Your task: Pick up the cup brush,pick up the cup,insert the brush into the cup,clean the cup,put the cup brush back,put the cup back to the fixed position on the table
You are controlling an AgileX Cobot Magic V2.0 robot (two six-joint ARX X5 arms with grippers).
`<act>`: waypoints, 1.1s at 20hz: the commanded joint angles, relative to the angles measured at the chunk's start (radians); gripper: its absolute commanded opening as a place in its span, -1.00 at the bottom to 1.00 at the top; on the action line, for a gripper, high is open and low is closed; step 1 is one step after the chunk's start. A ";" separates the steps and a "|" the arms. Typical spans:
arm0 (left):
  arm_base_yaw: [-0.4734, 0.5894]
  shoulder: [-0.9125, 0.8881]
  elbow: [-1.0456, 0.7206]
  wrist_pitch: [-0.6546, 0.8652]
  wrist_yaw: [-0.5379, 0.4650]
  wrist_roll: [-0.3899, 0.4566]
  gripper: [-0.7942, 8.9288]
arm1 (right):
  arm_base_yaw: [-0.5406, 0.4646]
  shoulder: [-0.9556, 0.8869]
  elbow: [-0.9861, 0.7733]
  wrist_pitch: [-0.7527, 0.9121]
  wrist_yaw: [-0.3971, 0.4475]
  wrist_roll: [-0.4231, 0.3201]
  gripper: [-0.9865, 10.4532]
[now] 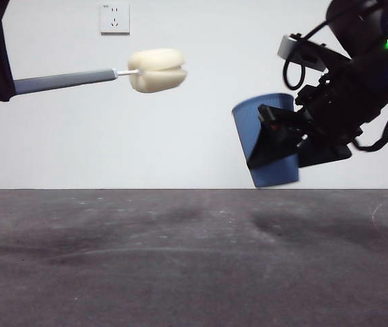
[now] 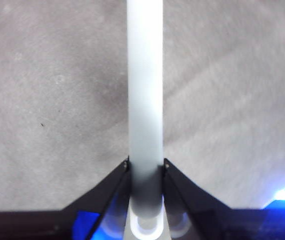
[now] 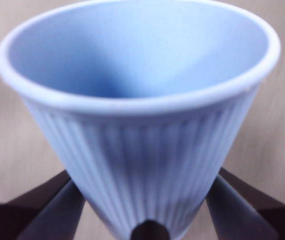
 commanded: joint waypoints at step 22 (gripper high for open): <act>-0.128 0.164 -0.010 -0.059 -0.003 0.314 -0.86 | 0.251 0.003 0.315 -0.796 0.621 -0.751 -0.86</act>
